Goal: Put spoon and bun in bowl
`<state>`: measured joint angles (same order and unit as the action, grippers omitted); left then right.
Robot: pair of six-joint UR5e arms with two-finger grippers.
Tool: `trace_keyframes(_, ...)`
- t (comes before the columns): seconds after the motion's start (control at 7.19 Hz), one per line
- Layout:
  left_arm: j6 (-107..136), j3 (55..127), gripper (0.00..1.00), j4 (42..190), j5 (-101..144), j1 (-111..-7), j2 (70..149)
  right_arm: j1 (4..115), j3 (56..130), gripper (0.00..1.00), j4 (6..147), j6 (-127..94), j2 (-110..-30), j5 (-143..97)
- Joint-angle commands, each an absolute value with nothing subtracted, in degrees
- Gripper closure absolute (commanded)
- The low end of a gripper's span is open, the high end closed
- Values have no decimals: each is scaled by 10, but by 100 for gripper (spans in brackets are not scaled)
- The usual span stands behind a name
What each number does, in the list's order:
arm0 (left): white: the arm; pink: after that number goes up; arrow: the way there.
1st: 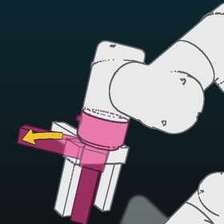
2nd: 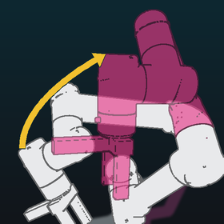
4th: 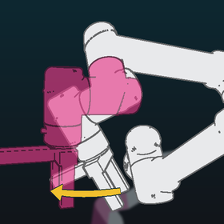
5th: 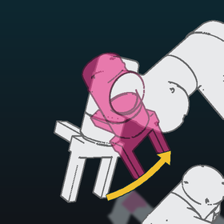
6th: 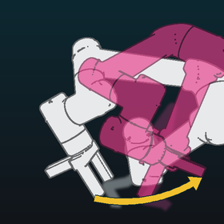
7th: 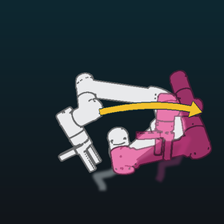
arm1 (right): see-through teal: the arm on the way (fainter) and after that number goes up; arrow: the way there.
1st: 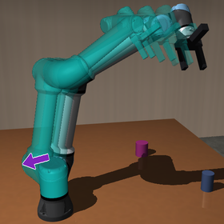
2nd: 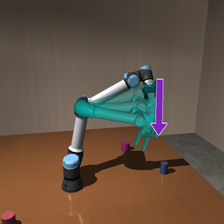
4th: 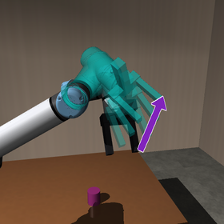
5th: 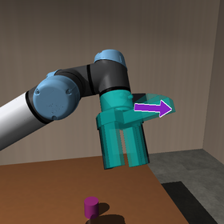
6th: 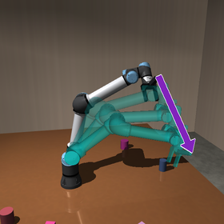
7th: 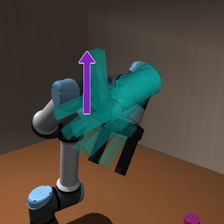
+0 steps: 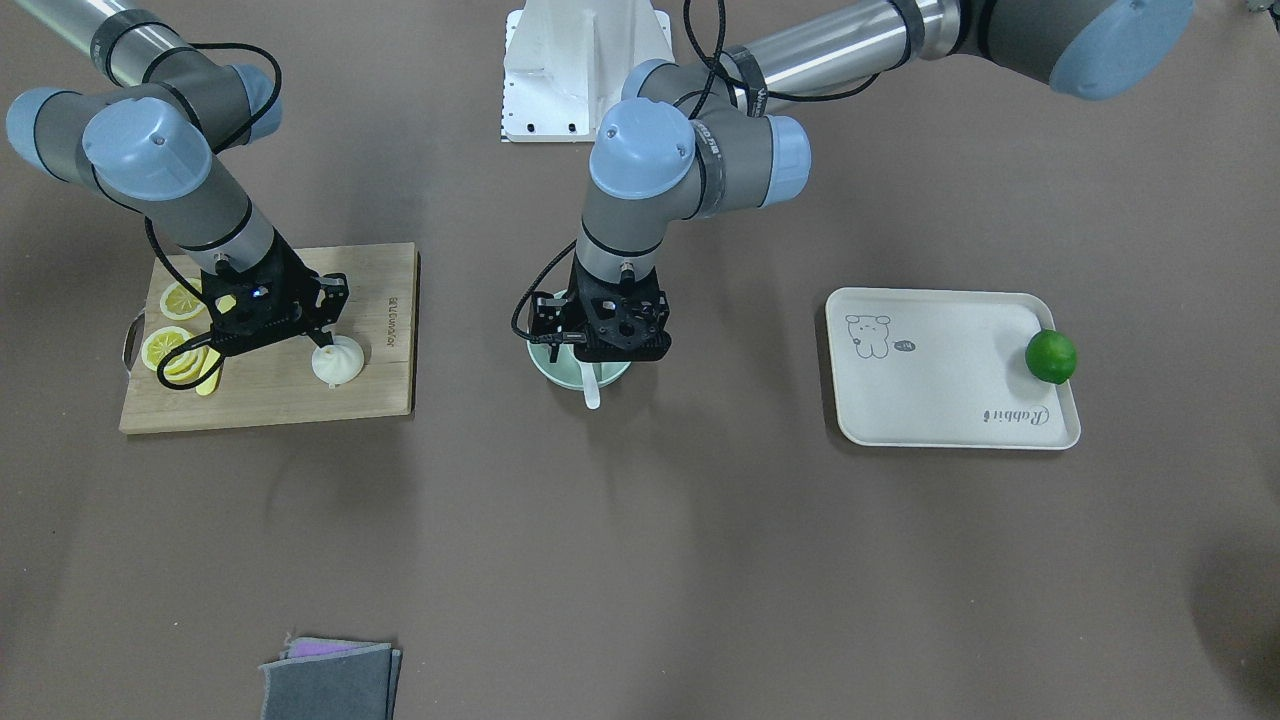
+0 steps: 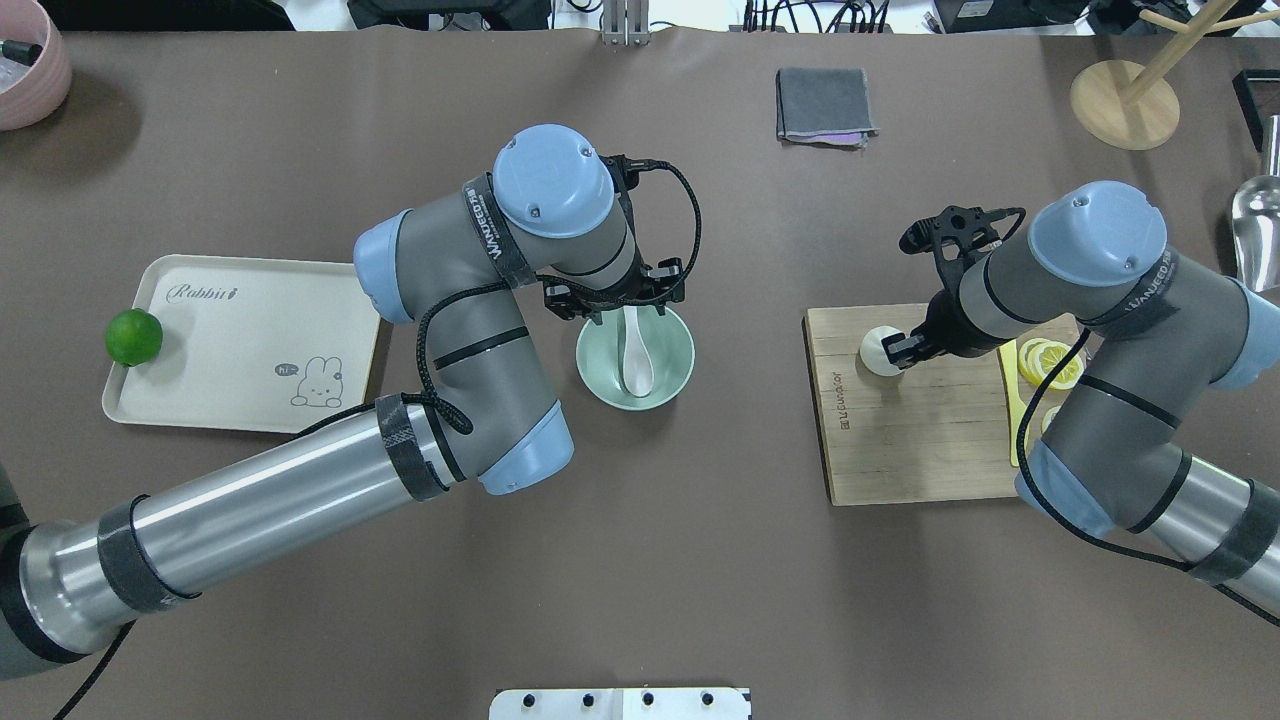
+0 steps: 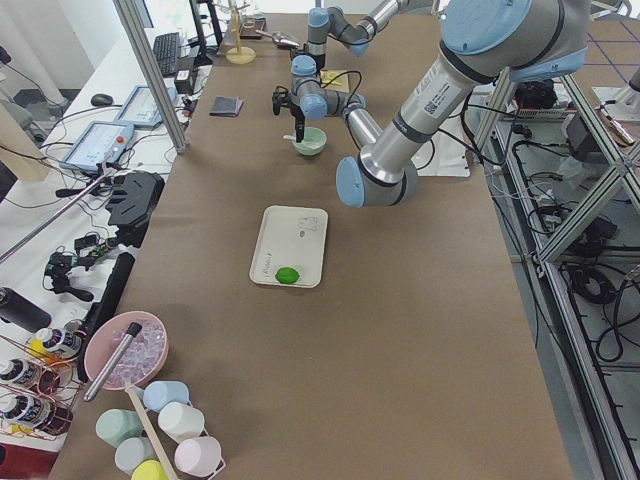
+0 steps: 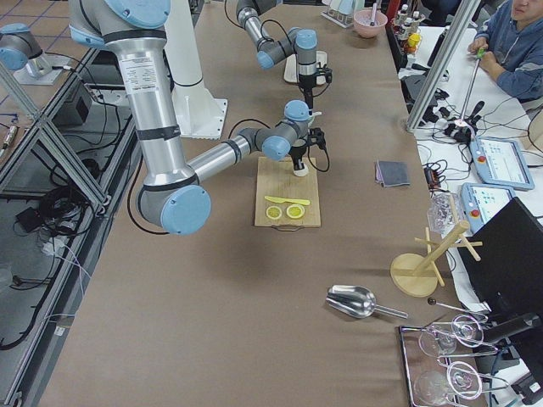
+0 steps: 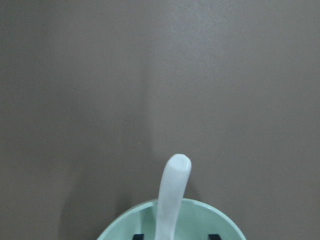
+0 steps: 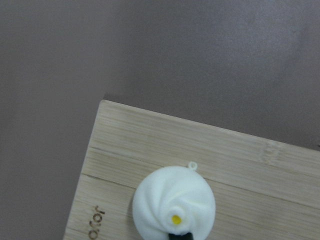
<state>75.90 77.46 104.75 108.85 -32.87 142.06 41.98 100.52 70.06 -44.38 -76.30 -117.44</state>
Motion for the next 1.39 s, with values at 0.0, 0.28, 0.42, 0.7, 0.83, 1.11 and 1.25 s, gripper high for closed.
trace_keyframes(0.0, 759, 780, 2, 1047, 1088, -331, 1420, 420, 1008, 100, 701, -444, -759, -1177)
trace_keyframes(0.28, 758, 829, 2, 1039, 1092, -348, 1399, 423, 1019, 100, 701, -444, -743, -1177)
trace_keyframes(0.42, 744, 888, 2, 1033, 1116, -367, 1345, 419, 1018, 100, 703, -443, -712, -1174)
trace_keyframes(0.7, 664, 954, 2, 1027, 1200, -435, 1270, 370, 1020, 100, 702, -444, -659, -1114)
trace_keyframes(0.83, 602, 982, 2, 1027, 1218, -459, 1225, 339, 1016, 100, 707, -460, -623, -1089)
trace_keyframes(1.11, 536, 996, 2, 1027, 1259, -504, 1181, 285, 1006, 100, 709, -482, -577, -1032)
trace_keyframes(1.25, 503, 1004, 2, 1027, 1276, -525, 1158, 266, 975, 100, 708, -496, -544, -1001)
